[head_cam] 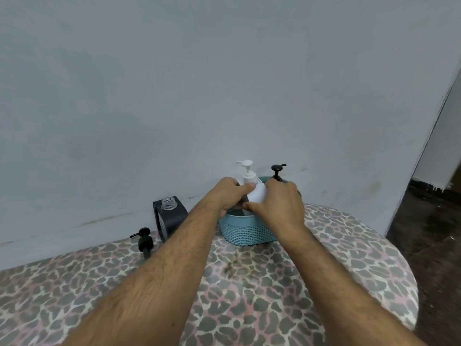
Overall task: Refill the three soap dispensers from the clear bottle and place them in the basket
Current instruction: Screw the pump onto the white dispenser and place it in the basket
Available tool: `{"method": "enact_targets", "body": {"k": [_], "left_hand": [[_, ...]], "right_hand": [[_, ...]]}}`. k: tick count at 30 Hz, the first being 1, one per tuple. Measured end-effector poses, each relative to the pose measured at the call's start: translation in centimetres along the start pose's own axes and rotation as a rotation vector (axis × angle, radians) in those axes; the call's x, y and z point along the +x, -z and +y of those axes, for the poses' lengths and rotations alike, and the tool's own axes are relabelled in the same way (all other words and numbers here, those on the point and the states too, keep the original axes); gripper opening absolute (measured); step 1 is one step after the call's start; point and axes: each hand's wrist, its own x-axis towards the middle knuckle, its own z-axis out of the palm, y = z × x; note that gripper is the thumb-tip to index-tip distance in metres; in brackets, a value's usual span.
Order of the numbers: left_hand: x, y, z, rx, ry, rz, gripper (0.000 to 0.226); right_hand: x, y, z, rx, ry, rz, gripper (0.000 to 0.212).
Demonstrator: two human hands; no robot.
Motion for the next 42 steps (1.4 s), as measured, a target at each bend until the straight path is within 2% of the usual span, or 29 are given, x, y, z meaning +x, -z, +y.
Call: {"method": "enact_targets", "body": {"k": [7,10,15,21,26,30,32,33,36,39,42], "left_hand": [[0.7,-0.6,-0.5,0.167,-0.011,0.054,0.019],[0.7,-0.5,-0.7,0.147,-0.001,0.045,0.02],[0.4,-0.4,-0.6,0.153,-0.027,0.038,0.018],[0.2,-0.5,-0.7,0.104,-0.007,-0.022,0.052],[0.2,-0.5,-0.6,0.147,0.015,-0.029,0.05],[0.2,-0.8,-0.7,0.246,-0.005,0.039,0.055],[-0.3,-1.0,-0.5,0.326,-0.049,0.076,0.042],[-0.7,-1.1,-0.4,0.415,-0.088,0.098,0.033],[-2.5,-1.2,-0.2,0.669,-0.227,0.224,0.033],[-4.8,-0.8,-0.7,0.586,-0.36,0.368,0.04],[-7.3,1.0,-1.5,0.462,-0.467,0.471,0.037]], "right_hand": [[0.2,-0.2,0.5,-0.036,-0.036,-0.066,0.057],[0.5,0.1,0.4,-0.05,-0.039,-0.127,0.052],[0.3,0.6,0.7,-0.002,-0.026,-0.131,0.041],[0.5,1.2,0.9,-0.014,0.005,-0.109,0.025],[0.8,0.8,1.2,-0.021,0.004,-0.094,0.021],[1.0,0.4,1.2,-0.06,-0.004,-0.109,0.015],[1.0,0.5,1.0,-0.108,0.016,-0.12,0.012],[1.0,0.6,0.9,-0.139,0.032,-0.122,0.012],[0.7,1.0,0.5,-0.204,0.075,-0.139,0.016],[0.0,1.4,0.5,-0.182,0.122,-0.116,0.021],[-1.3,1.9,0.3,-0.035,0.213,0.111,0.022]]}}
